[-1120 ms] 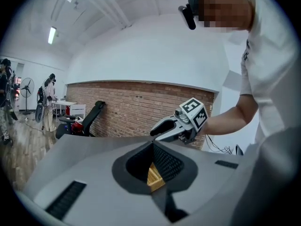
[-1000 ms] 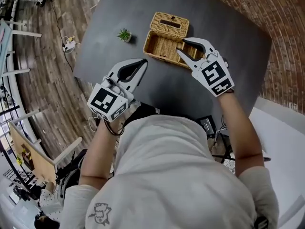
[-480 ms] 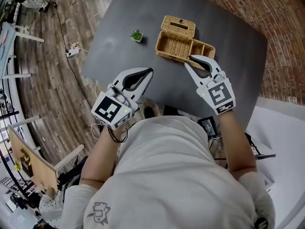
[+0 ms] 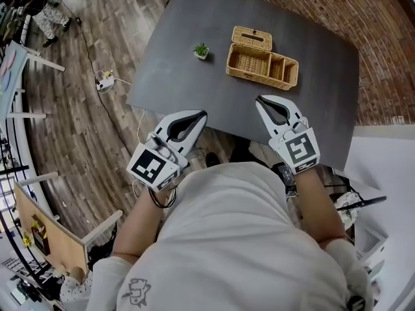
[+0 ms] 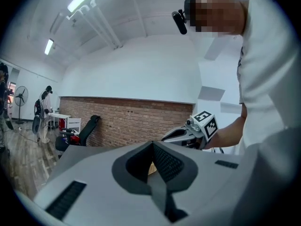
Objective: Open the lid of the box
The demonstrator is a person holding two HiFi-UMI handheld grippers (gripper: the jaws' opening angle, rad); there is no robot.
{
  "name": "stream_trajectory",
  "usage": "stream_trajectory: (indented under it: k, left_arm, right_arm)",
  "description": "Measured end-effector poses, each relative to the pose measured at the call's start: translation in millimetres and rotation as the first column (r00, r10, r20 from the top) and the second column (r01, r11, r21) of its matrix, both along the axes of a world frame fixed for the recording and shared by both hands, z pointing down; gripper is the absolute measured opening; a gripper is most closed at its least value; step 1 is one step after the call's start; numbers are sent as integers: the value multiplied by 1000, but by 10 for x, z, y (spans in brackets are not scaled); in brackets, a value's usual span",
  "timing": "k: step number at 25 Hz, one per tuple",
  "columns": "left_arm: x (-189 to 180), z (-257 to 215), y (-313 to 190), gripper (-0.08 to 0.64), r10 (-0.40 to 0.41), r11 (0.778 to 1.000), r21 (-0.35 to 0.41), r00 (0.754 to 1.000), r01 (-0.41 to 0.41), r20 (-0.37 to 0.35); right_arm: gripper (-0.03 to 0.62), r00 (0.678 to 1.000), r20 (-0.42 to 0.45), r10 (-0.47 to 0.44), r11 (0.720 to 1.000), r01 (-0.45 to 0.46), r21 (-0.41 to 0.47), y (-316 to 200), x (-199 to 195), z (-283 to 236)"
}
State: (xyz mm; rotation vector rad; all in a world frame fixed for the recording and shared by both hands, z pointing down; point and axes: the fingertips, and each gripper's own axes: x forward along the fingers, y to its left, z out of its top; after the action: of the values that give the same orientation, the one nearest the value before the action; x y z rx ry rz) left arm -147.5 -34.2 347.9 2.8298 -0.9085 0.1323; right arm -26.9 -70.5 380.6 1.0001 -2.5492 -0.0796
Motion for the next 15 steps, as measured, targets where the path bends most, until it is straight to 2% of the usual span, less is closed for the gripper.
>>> stream_trajectory:
  k: [8, 15]
  left_arm:
    - [-33, -114, 313, 12, 22, 999, 36, 1000, -21, -22]
    - [133, -177, 477, 12, 3, 998, 55, 1000, -2, -24]
  right_arm:
    - [6, 999, 32, -11, 1000, 12, -20, 548, -138, -114]
    - [6, 996, 56, -73, 997, 73, 6, 807, -74, -300]
